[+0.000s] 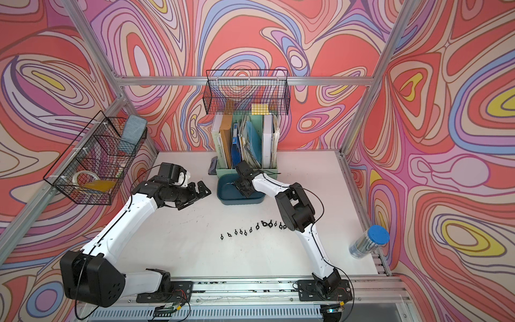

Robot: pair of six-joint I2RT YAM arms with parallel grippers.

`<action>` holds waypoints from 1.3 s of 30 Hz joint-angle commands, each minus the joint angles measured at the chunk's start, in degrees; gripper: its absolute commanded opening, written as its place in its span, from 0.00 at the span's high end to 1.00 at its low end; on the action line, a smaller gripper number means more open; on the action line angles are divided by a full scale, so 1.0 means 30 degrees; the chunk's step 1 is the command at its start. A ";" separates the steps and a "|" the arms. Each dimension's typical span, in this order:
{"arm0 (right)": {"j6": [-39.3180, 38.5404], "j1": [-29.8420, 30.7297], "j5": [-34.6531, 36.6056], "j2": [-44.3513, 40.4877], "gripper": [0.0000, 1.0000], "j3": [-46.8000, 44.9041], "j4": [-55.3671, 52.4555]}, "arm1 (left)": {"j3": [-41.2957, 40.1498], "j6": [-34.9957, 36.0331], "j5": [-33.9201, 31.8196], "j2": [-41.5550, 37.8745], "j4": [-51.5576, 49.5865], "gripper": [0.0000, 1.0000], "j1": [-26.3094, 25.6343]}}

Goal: Take out the wing nut from the storage box
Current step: Pick up the wing nut from the storage box.

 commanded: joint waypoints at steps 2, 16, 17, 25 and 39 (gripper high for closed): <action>0.0250 -0.0154 0.0719 0.0581 0.74 0.0871 -0.0142 | -0.0194 0.0501 -0.0280 -0.0404 -0.0658 0.01 0.0132; 0.0352 -0.0361 0.1023 0.1772 0.73 0.2134 -0.0450 | -0.0257 0.0667 -0.0333 -0.0291 -0.0697 0.01 0.0132; 0.0351 -0.0364 0.1081 0.1859 0.72 0.2238 -0.0516 | -0.0243 0.0657 -0.0334 -0.0289 -0.0687 0.01 0.0132; 0.0330 -0.0372 0.1149 0.1890 0.69 0.1799 0.0812 | -0.0253 0.0793 -0.0342 -0.0199 -0.0659 0.01 0.0132; 0.2507 -0.0359 0.2121 0.1742 0.73 -0.0056 0.3715 | -0.0403 0.0799 -0.0139 0.0094 -0.0575 0.01 0.0132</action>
